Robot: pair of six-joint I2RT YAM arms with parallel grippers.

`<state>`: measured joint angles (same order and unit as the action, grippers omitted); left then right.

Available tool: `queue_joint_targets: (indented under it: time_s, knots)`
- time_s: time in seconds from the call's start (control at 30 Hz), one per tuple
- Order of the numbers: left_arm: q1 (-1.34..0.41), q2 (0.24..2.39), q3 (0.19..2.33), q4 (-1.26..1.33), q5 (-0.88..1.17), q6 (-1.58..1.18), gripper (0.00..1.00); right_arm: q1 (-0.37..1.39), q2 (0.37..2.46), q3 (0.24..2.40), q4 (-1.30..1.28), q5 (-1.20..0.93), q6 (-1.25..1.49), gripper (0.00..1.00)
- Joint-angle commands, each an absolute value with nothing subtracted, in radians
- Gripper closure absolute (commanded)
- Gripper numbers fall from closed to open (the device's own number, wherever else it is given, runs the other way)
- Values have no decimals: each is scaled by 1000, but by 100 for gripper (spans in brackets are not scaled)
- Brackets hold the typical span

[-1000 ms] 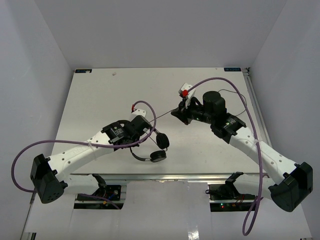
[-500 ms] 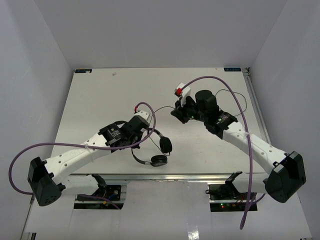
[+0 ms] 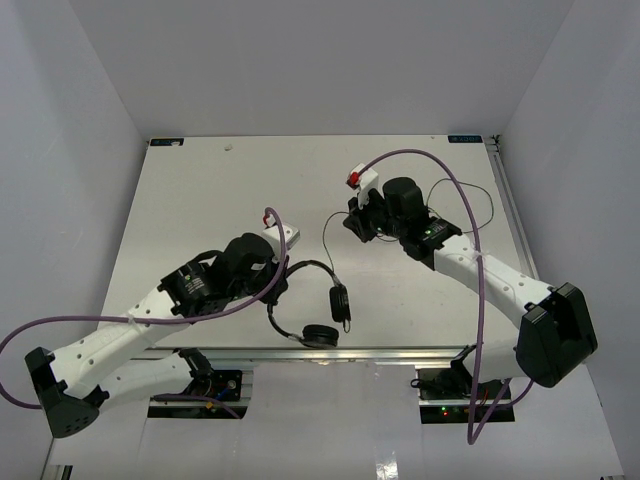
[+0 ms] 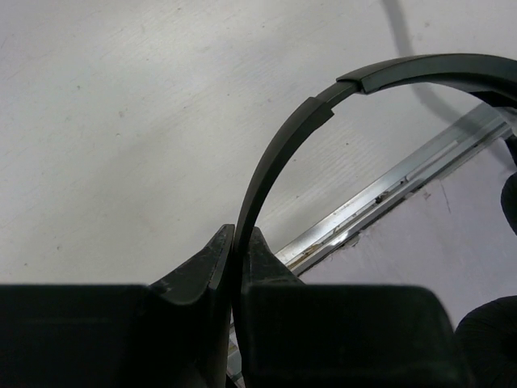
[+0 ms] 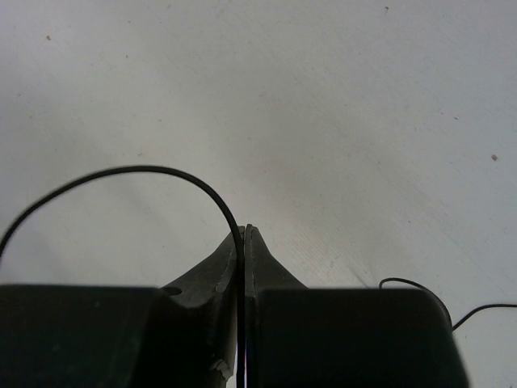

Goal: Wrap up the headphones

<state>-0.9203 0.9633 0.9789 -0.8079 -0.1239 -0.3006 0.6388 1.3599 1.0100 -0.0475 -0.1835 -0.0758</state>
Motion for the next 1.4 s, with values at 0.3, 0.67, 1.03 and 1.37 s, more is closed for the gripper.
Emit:
queue_joint_targets:
  time_s: [0.3, 0.67, 1.03, 1.37]
  knots:
    - [-927, 835, 955, -602, 170, -308, 100, 586, 1385, 1032, 54, -206, -32, 92]
    - [-928, 744, 992, -502, 76, -429, 100, 586, 1340, 922, 194, -259, 56, 92]
    - [-927, 731, 973, -450, 174, -451, 100, 586, 1330, 907, 225, -229, 57, 92]
    - [-927, 739, 939, -378, 326, -488, 100, 583, 1367, 928, 248, -222, 64, 92]
